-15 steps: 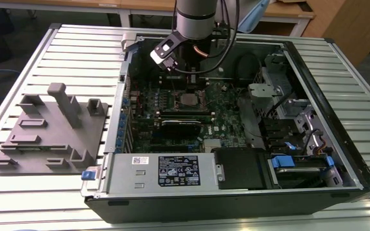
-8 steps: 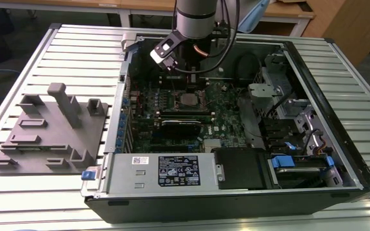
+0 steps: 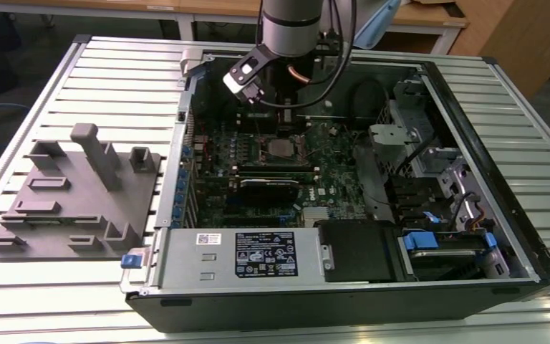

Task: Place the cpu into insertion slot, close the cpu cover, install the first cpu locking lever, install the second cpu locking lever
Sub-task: 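Close the cpu cover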

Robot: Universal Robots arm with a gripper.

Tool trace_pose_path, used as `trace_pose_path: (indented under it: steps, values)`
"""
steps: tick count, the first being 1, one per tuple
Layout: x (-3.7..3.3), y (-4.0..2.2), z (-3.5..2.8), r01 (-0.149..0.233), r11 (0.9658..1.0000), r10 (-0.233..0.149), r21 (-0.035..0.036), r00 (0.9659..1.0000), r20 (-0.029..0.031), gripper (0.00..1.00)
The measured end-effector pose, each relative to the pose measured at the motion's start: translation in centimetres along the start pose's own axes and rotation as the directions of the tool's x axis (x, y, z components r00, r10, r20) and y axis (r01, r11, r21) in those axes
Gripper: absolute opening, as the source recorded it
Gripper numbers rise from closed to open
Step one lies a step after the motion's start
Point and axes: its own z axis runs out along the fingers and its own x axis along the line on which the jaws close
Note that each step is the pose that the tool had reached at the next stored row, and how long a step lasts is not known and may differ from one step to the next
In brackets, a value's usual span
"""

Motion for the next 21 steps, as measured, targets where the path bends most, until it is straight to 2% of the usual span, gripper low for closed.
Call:
trace_pose_path:
  steps: [9, 21]
  values:
    - [0.00, 0.03, -0.43, 0.000, 1.0000, 0.000, -0.0003, 1.0000, -0.0004, 0.10]
    - [0.00, 0.03, -0.56, 0.000, 1.0000, 0.000, -0.0003, 1.0000, -0.0004, 0.10]
